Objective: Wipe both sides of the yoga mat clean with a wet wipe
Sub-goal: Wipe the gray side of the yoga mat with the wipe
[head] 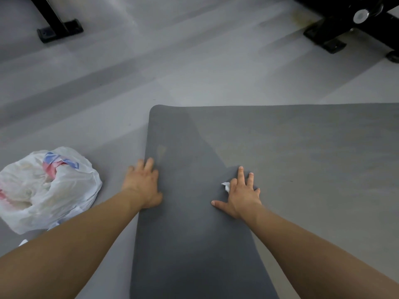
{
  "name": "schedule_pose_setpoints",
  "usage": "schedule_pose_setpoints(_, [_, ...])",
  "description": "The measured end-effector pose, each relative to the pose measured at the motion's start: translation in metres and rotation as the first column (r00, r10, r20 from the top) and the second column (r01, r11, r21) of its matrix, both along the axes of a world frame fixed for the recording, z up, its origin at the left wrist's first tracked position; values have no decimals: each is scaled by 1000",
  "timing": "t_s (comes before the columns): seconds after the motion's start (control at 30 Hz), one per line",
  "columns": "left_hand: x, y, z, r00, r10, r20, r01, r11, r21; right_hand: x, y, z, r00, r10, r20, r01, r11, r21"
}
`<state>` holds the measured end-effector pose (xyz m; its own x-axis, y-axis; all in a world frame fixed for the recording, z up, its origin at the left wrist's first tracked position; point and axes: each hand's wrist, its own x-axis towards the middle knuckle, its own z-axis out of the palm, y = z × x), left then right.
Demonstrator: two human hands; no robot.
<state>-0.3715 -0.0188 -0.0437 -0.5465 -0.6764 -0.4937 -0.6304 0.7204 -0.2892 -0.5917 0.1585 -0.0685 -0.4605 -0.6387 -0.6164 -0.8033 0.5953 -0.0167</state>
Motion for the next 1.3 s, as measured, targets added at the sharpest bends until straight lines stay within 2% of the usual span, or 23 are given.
schedule_pose_setpoints(0.07, [-14, 4, -7, 996, -60, -65, 64, 996, 58, 2, 3, 0, 999, 30, -13, -31, 999, -36])
schedule_pose_setpoints(0.13, [-25, 6, -16, 995, -28, -96, 44, 984, 171, 7, 5, 3, 998, 54, -18, -56, 993, -100])
schedule_pose_setpoints(0.23, [-34, 0, -22, 998, 36, -49, -21, 964, 265, 17, 1, 16, 983, 157, -90, -172, 966, -192])
schedule_pose_setpoints(0.33, [-47, -1, -20, 999, 51, -7, -47, 955, 293, 22, -12, 33, 977, 204, -61, -212, 963, -165])
schedule_pose_setpoints(0.47, [-60, 4, -21, 997, 60, 54, -74, 945, 319, 30, -27, 55, 985, 172, 5, -171, 983, -65])
schedule_pose_setpoints(0.67, [-53, -6, -27, 997, 68, 23, -72, 934, 351, 35, -48, 68, 988, 136, 69, -121, 975, -187])
schedule_pose_setpoints(0.83, [-61, -43, -11, 995, 63, -71, -35, 937, 348, 26, -71, 54, 970, 39, 242, 24, 968, -251])
schedule_pose_setpoints(0.93, [-55, -49, -13, 981, 82, -178, -24, 951, 307, 13, -86, 29, 959, 82, 273, 4, 954, -301])
schedule_pose_setpoints(1.0, [-54, -53, -18, 977, 92, -195, -37, 962, 271, 6, -99, 13, 972, 109, 209, -26, 931, -365])
schedule_pose_setpoints(1.07, [-58, -59, -20, 985, 94, -144, -59, 971, 231, 2, -113, 2, 982, 119, 149, -41, 896, -443])
schedule_pose_setpoints(1.3, [-65, -77, -24, 957, 291, 12, -284, 922, 262, 7, -160, -21, 988, 48, 147, 78, 666, -742])
